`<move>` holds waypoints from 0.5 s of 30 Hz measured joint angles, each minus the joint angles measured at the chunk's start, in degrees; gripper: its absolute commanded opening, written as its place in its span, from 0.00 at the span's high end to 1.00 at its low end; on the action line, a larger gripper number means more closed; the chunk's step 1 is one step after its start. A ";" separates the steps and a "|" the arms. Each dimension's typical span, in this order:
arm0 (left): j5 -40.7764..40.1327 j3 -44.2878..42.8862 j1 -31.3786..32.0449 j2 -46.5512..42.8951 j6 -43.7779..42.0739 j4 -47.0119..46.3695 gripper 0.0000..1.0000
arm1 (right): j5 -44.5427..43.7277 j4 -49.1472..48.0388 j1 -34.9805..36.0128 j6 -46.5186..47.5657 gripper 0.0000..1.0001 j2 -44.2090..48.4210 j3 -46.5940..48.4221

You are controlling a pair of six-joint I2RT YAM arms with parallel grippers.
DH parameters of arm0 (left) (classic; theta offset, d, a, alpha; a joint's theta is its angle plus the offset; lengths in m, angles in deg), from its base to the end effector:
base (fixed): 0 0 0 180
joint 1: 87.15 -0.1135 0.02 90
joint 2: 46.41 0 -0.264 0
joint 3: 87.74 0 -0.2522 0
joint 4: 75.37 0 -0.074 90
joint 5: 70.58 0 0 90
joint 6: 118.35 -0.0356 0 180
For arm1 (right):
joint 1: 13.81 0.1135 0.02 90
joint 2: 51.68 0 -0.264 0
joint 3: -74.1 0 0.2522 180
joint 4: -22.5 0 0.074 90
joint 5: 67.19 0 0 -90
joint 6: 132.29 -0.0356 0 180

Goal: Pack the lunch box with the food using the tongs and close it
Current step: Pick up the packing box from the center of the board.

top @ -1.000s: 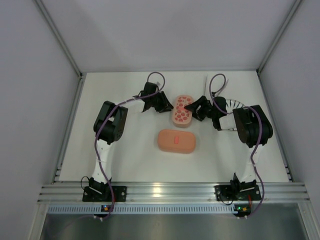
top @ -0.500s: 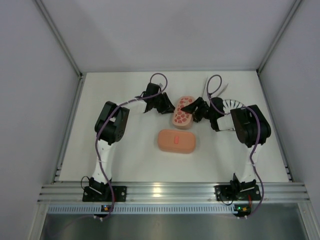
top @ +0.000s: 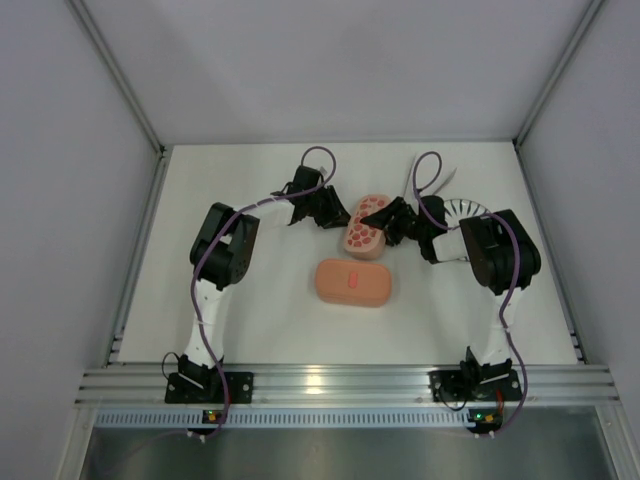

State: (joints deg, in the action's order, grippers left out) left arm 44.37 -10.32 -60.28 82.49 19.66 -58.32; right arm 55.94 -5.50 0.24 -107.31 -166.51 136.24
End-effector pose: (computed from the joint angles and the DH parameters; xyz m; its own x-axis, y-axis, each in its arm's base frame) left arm 0.4295 -0.2345 0.1342 -0.9177 -0.2905 -0.2710 0.0018 0.6790 -0.7341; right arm 0.3620 0.1107 0.1091 -0.7921 0.5843 -0.1768 0.0780 0.3841 0.9200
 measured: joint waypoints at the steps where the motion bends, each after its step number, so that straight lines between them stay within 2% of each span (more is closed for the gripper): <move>1: -0.09 0.00 0.00 0.00 0.00 0.02 0.66 | 0.00 0.04 0.00 -0.22 1.00 0.00 0.00; 7: -0.63 0.50 -0.04 -0.48 0.04 -0.02 0.64 | 0.11 1.22 0.00 -1.33 1.00 1.25 0.02; 15: -4.28 6.38 -2.62 -5.46 0.00 -0.04 0.59 | 0.79 3.96 -0.07 -2.10 1.00 7.30 1.81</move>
State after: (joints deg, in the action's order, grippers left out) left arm 40.08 -3.94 -62.90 77.03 19.66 -58.37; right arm 56.72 -1.54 0.17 -109.41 -159.21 138.05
